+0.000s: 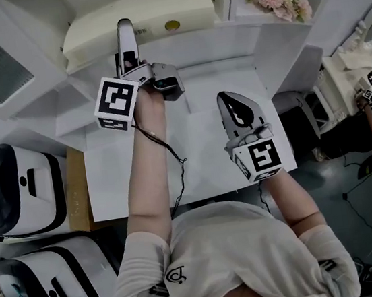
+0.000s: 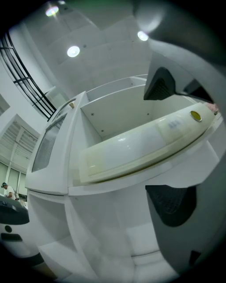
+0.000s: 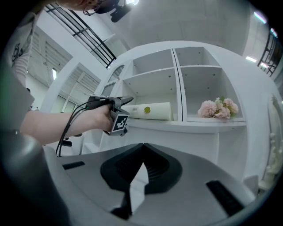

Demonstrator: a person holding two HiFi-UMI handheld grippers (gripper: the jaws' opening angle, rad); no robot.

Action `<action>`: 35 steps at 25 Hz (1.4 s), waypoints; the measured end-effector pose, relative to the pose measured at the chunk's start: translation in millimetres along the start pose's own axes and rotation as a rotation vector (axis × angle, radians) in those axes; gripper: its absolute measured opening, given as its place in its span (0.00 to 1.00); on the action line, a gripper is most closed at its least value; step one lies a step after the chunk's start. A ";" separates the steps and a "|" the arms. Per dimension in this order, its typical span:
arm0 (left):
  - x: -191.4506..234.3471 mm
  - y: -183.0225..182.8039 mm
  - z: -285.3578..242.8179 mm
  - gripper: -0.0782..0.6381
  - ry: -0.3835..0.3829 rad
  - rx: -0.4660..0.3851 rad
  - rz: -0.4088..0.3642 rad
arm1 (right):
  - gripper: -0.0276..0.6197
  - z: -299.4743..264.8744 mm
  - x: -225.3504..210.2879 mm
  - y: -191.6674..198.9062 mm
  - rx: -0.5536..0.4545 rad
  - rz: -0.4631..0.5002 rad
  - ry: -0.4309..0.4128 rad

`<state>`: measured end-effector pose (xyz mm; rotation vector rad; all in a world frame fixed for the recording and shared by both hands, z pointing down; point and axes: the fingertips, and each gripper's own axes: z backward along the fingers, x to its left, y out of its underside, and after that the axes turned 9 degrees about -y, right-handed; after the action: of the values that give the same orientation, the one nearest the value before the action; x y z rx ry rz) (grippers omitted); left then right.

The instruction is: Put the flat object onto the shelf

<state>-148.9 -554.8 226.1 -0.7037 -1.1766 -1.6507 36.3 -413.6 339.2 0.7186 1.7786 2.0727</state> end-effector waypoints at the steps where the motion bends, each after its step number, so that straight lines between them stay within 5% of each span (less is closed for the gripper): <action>1: -0.4 -0.4 8.0 0.93 0.002 0.006 -0.013 | 0.05 1.0 2.2 -1.5 -0.005 0.002 -0.001; 9: -6.7 5.7 74.8 0.91 0.050 0.083 -0.244 | 0.05 10.0 18.4 -7.3 -0.016 0.008 -0.012; 10: -6.4 4.2 84.4 0.80 0.047 0.080 -0.282 | 0.05 11.3 20.8 -7.0 -0.017 0.001 -0.013; 12: -6.1 0.1 103.8 0.40 0.036 0.061 -0.373 | 0.05 13.7 25.6 -7.1 -0.022 -0.011 -0.017; 19: -16.8 -5.3 157.6 0.13 0.058 0.051 -0.621 | 0.05 22.6 40.7 -15.8 -0.055 -0.015 -0.018; 30: -34.3 9.5 225.3 0.13 0.183 0.142 -0.973 | 0.05 44.1 53.4 -28.3 -0.104 0.005 -0.003; 35: -25.7 18.6 238.5 0.13 0.178 0.201 -1.116 | 0.05 49.3 59.9 -32.2 -0.101 0.025 -0.016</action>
<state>-138.9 -325.9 299.5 0.3362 -1.7042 -2.3427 11.9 -335.0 322.7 0.7298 1.6507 2.1493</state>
